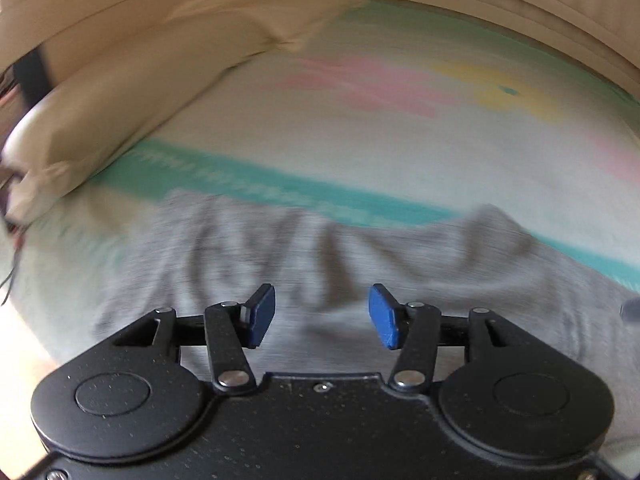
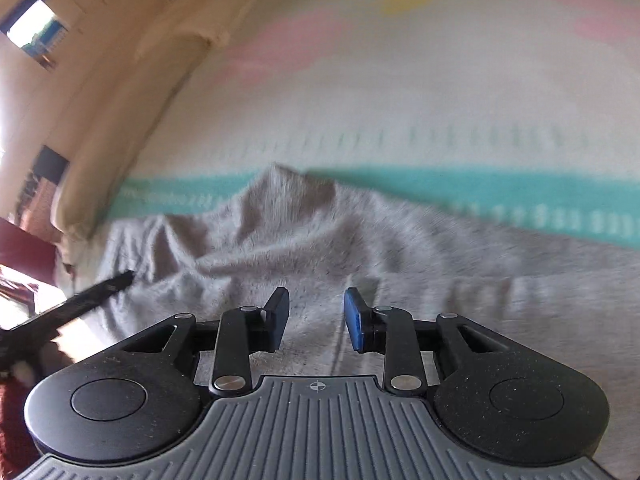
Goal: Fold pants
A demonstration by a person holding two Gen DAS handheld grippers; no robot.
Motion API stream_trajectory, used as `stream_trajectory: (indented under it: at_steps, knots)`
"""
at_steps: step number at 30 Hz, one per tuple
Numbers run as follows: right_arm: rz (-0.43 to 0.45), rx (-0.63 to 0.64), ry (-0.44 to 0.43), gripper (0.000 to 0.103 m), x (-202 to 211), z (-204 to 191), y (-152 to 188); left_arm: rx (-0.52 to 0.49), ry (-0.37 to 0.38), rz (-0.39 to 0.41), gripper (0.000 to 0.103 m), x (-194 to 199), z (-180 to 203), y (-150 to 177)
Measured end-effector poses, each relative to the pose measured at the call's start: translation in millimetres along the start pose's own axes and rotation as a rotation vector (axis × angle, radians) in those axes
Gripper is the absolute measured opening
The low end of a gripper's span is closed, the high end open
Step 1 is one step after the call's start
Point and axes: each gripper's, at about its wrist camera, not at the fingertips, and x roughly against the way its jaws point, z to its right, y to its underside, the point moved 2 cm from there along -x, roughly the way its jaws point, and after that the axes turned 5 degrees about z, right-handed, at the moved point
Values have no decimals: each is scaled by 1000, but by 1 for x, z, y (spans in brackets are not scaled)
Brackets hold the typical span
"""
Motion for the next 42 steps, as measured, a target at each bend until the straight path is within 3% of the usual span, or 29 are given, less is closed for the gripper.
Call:
stream_trajectory:
  at_steps: [3, 7, 11, 15, 17, 20, 22, 24, 25, 28, 34, 38, 42]
  knots:
    - [-21, 51, 50, 28, -17, -13, 4, 114, -32, -11, 61, -4, -41, 0]
    - [-7, 143, 43, 12, -33, -28, 4, 239, -66, -8, 65, -4, -82, -2]
    - [46, 146, -20, 12, -37, -50, -4, 280, -111, -13, 69, -7, -102, 3]
    - [143, 98, -61, 13, -40, -64, -24, 309, -108, -40, 69, -15, -108, 10]
    - [113, 64, -86, 14, -50, -65, -33, 281, -110, -38, 69, -16, -102, 11]
    - [-8, 25, -162, 14, -71, -68, -35, 196, -90, -34, 69, -13, -86, 12]
    - [-46, 69, -138, 13, -88, -79, -32, 134, -62, -41, 69, -14, -74, 14]
    - [1, 175, -18, 12, -103, -82, -35, 78, -51, -54, 69, -15, -65, 17]
    - [26, 177, 6, 3, -110, -78, -39, 50, -52, -70, 69, -17, -62, 19]
    - [47, 28, -64, 0, -121, -58, -55, 23, -59, -109, 69, -20, -61, 25]
    - [92, 110, -32, 0, -118, -69, -60, 54, -28, -142, 74, -22, -66, 23]
    - [139, 45, -62, 6, -96, -62, -62, 45, -27, -135, 74, -20, -63, 22]
    - [37, 45, -104, 6, -78, -62, -51, 48, -9, -136, 74, -16, -64, 22]
